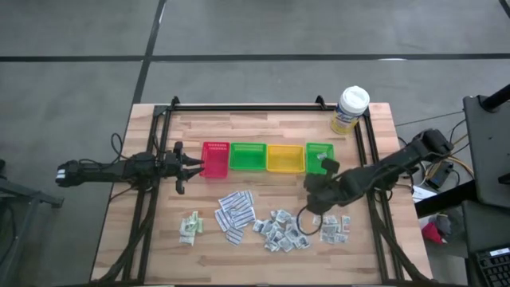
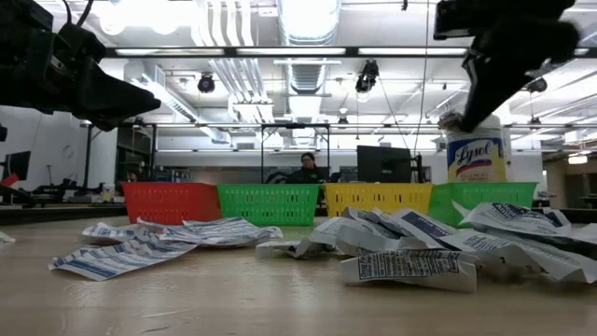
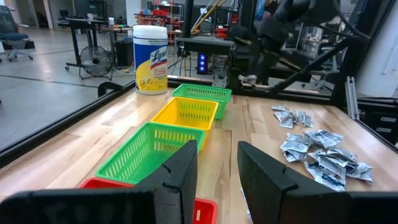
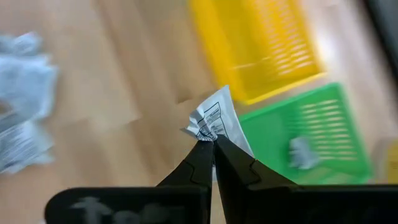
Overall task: Pick & Place First Aid Supplies
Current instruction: Put the blue alcohol pad into the right green bin
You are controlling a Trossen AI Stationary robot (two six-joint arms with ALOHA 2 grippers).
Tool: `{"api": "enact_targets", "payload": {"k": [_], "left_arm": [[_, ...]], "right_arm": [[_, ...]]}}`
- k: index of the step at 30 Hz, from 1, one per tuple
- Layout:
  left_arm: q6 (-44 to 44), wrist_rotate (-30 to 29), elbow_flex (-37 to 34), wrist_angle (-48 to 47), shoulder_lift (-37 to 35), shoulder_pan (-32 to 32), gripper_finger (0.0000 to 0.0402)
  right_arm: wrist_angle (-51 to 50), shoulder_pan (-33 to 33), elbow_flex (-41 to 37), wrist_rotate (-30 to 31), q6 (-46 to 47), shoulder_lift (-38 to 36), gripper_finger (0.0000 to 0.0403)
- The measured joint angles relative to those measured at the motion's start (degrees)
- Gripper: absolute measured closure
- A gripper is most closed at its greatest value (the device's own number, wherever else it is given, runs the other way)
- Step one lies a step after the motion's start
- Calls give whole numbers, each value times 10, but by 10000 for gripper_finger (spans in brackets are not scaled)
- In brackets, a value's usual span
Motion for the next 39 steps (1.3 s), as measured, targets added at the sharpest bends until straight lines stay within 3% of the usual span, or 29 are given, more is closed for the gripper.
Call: {"api": "enact_targets", "payload": {"k": [10,16,22,29,39], "left_arm": [[0,0,0,0,0,0,289],[0,0,0,0,0,0,289],[0,0,0,0,1,0,289],[-1,0,0,0,1,0,289],[-1,0,0,0,1,0,289]], "right_arm": [[-45,-95,-8,52,-25,21,394],[-51,-164,-35,-22,-86,24,394],[-48,-209,-67,-36,-157,19,394],[-11,-252,-92,-103,-253,13,394],[17,-266,-94,-116,-292,11,360]]}}
